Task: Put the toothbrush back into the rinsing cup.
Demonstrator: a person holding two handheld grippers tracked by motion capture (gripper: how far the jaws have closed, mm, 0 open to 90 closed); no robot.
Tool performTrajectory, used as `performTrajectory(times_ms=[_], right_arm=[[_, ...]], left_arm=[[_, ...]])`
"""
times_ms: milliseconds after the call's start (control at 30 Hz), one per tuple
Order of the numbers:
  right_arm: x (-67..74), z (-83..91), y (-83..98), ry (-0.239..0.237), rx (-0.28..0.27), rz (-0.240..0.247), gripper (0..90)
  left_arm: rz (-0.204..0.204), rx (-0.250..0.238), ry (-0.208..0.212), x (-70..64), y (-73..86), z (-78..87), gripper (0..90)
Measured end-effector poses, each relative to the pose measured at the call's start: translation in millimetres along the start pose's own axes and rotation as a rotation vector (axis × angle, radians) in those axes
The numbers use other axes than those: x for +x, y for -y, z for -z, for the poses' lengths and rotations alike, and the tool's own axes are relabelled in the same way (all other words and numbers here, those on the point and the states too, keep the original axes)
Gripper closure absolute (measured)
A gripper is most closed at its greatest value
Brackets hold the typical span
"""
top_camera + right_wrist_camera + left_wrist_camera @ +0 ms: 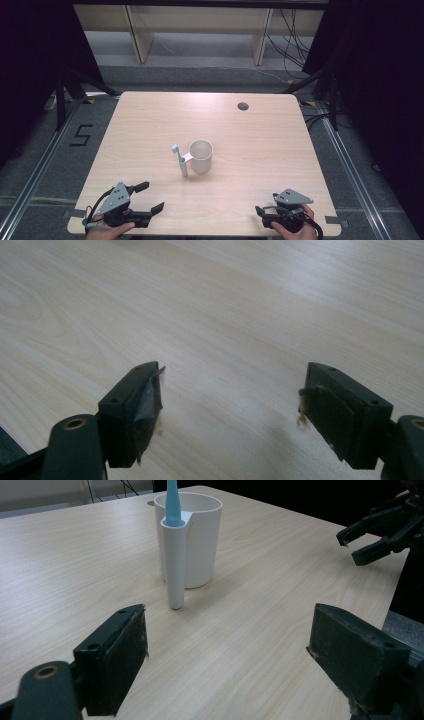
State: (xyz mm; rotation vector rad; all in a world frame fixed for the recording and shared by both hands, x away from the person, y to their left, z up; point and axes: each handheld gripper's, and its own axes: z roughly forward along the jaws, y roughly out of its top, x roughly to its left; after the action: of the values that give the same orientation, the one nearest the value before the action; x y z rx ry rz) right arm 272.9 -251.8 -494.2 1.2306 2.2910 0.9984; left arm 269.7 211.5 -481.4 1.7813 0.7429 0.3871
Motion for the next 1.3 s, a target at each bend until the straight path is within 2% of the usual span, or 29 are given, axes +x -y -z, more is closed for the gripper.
performTrajectory(times_ms=[33, 133, 167, 200, 233, 267, 300, 333, 367, 400, 433, 467, 500, 600, 633, 767, 833, 867, 967, 1133, 1300], right_arm=[[-0.3, -0.1, 0.0, 0.000, -0.002, 0.003, 24.5], [0.8, 0.9, -0.2, -0.002, 0.012, -0.011, 24.5], [2.7, 0.7, 0.0, -0.015, 0.015, -0.042, 24.5], [1.9, -0.3, 0.4, -0.008, 0.001, -0.027, 24.5], [2.1, 0.2, 0.1, -0.012, 0.009, -0.032, 24.5], [0.7, 1.0, -0.3, -0.002, 0.011, -0.010, 24.5], [2.6, 0.7, 0.0, -0.015, 0.014, -0.037, 24.5], [2.5, 1.0, -0.2, -0.012, 0.015, -0.037, 24.5], [-0.3, -0.2, 0.0, 0.002, -0.004, 0.004, 24.5], [0.6, 0.0, -0.2, -0.002, 0.005, -0.005, 24.5], [-0.2, -0.3, 0.1, 0.004, -0.002, 0.008, 24.5], [0.7, 1.0, -0.4, -0.001, 0.011, -0.008, 24.5], [0.0, 0.7, -0.6, -0.011, 0.010, 0.000, 24.5], [0.9, 0.1, -0.1, -0.005, 0.009, -0.011, 24.5], [0.0, -0.7, -0.3, -0.034, 0.016, -0.017, 24.5], [-0.5, -1.6, 0.0, -0.022, 0.012, -0.008, 24.4], [-0.6, -1.5, 0.2, -0.023, 0.012, -0.009, 24.5], [-0.7, -1.3, 0.2, -0.023, 0.009, -0.008, 24.4], [-0.6, -1.4, 0.2, -0.028, 0.009, -0.009, 24.4], [-0.5, -1.4, 0.0, -0.024, 0.013, -0.007, 24.4], [-0.7, -1.3, 0.3, -0.024, 0.014, -0.006, 24.4]], left_arm=[[-0.007, 0.016, -0.004, -0.3, 0.2, 1.3, 14.8], [-0.015, 0.026, -0.002, -2.4, 2.9, 1.9, 14.8], [-0.014, 0.033, -0.003, -3.5, 3.4, 2.4, 14.8], [-0.018, 0.035, -0.001, -4.2, 4.1, 2.5, 14.8], [-0.020, 0.034, 0.005, -4.7, 4.9, 2.6, 14.8], [-0.022, 0.039, 0.000, -5.6, 5.2, 3.2, 14.8], [-0.028, 0.047, 0.002, -6.4, 5.9, 3.9, 14.8], [-0.024, 0.035, 0.006, -7.6, 7.0, 3.1, 14.8], [-0.031, 0.054, -0.004, -8.8, 6.8, 5.1, 14.8], [-0.032, 0.038, -0.004, -9.9, 7.8, 4.9, 14.8], [-0.041, 0.047, -0.001, -10.0, 7.9, 6.4, 14.8], [-0.039, 0.058, -0.007, -10.8, 8.1, 8.1, 14.8], [-0.033, 0.052, -0.004, -11.5, 9.0, 8.4, 14.8], [-0.031, 0.053, 0.003, -13.0, 11.7, 9.4, 14.8], [-0.035, 0.062, 0.006, -13.5, 12.2, 10.3, 14.8], [-0.044, 0.079, 0.006, -15.9, 13.7, 14.4, 14.8], [-0.028, 0.072, -0.007, -17.5, 15.5, 15.0, 14.8], [-0.038, 0.091, -0.011, -16.5, 16.0, 16.8, 14.8], [-0.019, 0.100, -0.021, -17.2, 17.5, 19.2, 14.8], [-0.010, 0.113, -0.013, -19.6, 20.6, 20.3, 14.8], [-0.024, 0.147, -0.013, -22.0, 23.0, 22.3, 14.8]])
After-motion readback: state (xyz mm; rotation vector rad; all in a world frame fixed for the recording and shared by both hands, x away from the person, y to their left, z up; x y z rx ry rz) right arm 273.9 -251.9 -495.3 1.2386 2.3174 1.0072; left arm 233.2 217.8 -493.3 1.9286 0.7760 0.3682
